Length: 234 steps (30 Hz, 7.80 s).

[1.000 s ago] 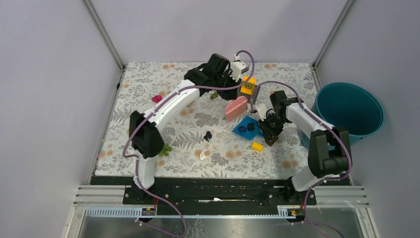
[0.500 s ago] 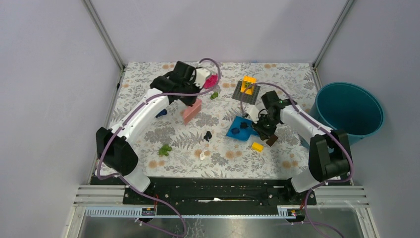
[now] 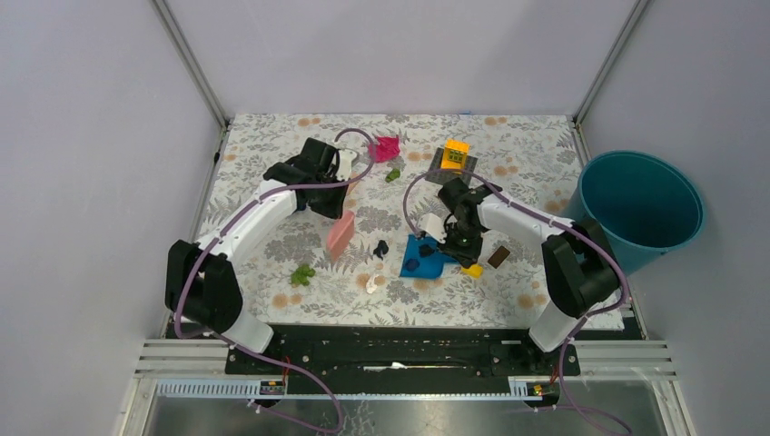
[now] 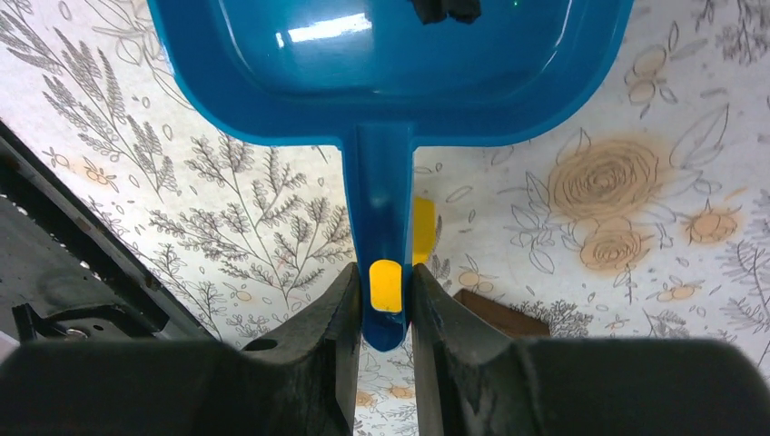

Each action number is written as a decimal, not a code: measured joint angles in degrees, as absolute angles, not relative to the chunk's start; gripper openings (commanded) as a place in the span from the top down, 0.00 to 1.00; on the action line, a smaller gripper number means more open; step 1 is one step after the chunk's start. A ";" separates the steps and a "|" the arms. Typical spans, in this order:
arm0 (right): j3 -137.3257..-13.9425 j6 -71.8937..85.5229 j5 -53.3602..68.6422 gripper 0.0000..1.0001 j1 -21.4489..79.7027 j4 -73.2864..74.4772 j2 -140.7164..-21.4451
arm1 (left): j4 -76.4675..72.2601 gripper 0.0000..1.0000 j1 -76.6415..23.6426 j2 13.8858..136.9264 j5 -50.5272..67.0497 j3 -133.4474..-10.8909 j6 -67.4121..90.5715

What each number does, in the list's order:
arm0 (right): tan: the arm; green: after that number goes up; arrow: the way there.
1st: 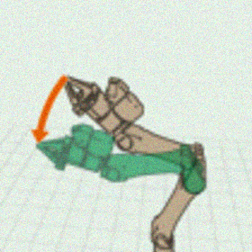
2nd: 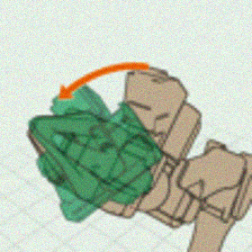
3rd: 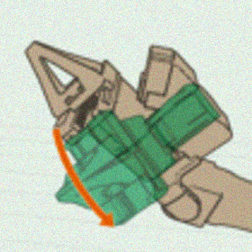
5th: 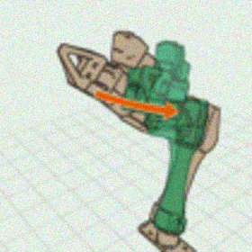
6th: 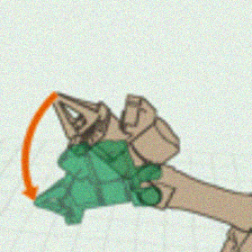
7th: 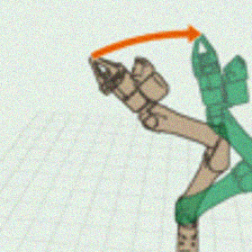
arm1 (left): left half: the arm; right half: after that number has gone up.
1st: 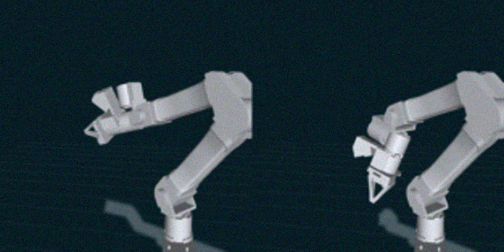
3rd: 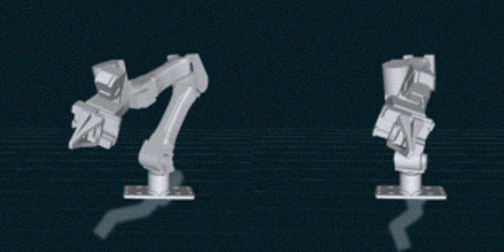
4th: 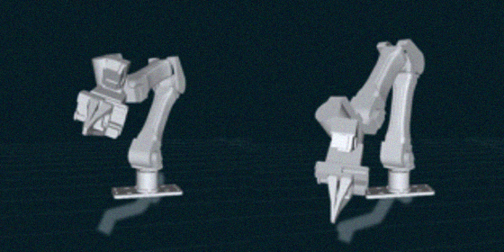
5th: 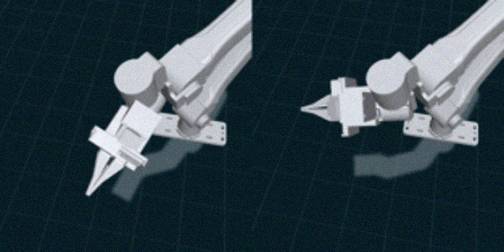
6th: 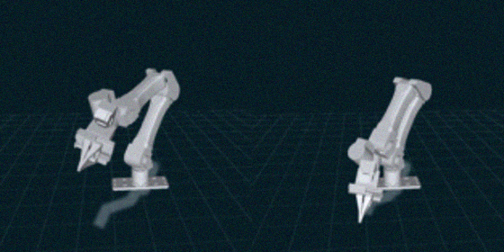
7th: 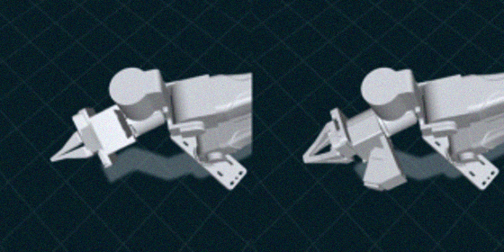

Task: Sweep away the paper scraps from the table

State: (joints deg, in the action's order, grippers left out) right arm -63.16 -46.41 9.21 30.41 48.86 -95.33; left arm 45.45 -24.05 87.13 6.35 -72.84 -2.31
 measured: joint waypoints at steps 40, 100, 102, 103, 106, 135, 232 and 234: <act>-56.55 -52.07 11.57 1.00 32.99 45.67 -85.52 | 50.19 1.00 -23.51 82.17 10.39 -79.81 -1.30; -60.45 -24.29 9.93 1.00 35.14 36.51 -81.08 | 44.53 1.00 -19.27 91.02 24.82 -96.47 5.93; -60.45 -24.73 9.89 1.00 34.83 37.21 -81.19 | 44.56 1.00 -19.18 91.02 23.68 -98.21 4.29; -60.45 -25.30 9.78 1.00 34.76 37.89 -81.21 | 44.56 1.00 -19.18 91.05 22.94 -98.59 3.53; -60.23 -27.38 9.32 1.00 34.74 40.23 -81.03 | 44.91 1.00 -19.18 91.70 20.01 -98.85 1.34; -63.94 -28.01 2.81 1.00 35.79 45.43 -97.19 | 40.53 1.00 -26.06 97.69 22.57 -81.06 11.46; -71.07 -23.38 8.47 1.00 27.03 35.88 -76.49 | 41.89 1.00 -18.90 97.32 4.19 -107.87 -1.43; -74.50 -22.85 8.43 1.00 26.04 39.11 -75.92 | 41.98 1.00 -17.50 97.25 4.73 -106.63 -0.91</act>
State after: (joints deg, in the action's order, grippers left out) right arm -74.50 -22.85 8.43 26.04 39.11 -75.92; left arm 41.98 -17.50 97.25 4.73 -106.63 -0.91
